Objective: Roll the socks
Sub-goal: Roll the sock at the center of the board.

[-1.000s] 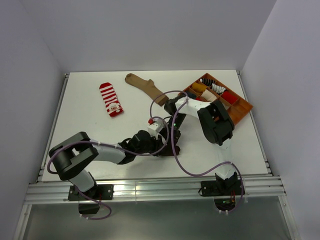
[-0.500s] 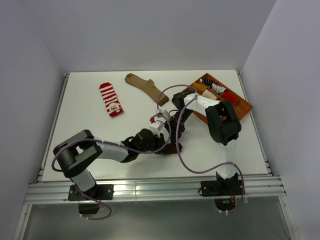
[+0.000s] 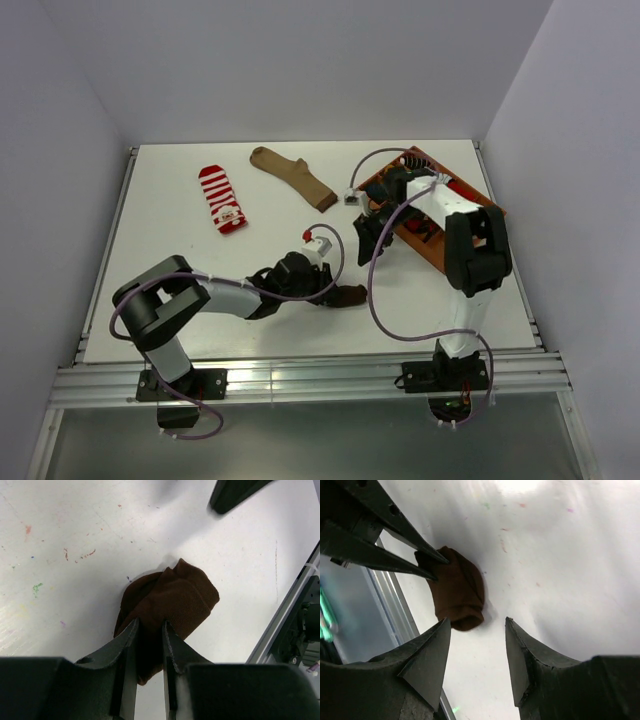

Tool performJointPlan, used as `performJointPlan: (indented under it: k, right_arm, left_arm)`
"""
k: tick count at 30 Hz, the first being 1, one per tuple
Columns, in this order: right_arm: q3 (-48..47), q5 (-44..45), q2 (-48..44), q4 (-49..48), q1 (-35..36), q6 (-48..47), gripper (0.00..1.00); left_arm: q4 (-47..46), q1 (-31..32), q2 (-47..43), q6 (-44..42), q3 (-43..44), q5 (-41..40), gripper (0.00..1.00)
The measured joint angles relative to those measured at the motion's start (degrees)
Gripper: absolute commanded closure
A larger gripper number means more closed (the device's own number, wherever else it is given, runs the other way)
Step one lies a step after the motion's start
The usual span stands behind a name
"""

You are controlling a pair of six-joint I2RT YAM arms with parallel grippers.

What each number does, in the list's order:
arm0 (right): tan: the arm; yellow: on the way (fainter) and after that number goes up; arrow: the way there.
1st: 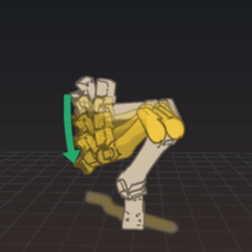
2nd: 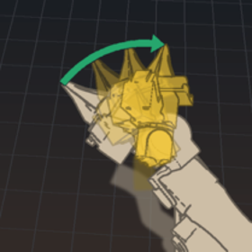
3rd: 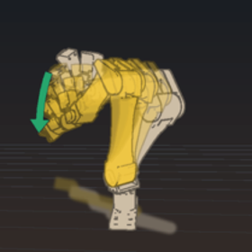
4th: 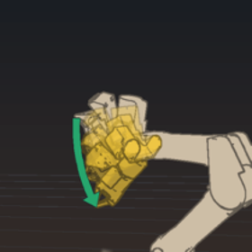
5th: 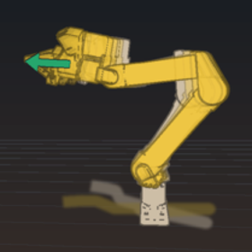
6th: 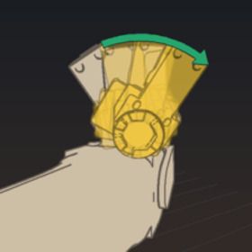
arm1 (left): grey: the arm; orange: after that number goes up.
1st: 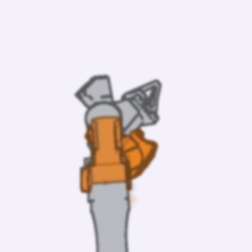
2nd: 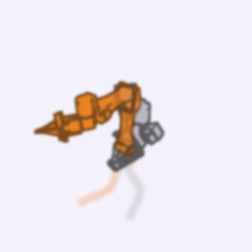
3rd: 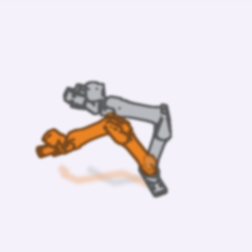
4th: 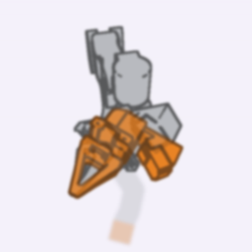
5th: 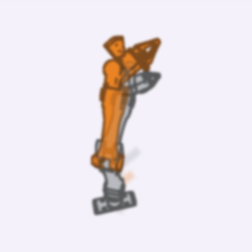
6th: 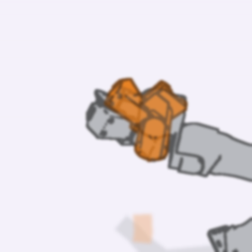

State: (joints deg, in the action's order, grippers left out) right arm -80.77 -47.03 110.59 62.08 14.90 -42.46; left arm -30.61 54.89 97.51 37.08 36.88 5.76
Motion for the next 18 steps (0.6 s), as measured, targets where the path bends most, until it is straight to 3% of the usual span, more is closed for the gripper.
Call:
performJointPlan:
  k: [8,18]
  right_arm:
    - [9.07,-0.79,-13.11,-7.02,-8.35,-0.85,0.4]
    - [31.34,5.46,-37.57,-23.32,-2.99,-4.83,0.34]
  left_arm:
    - [3.85,-2.1,1.42,1.97,2.99,5.11,1.0]
    - [10.75,-4.44,2.58,3.91,6.82,10.4,1.0]
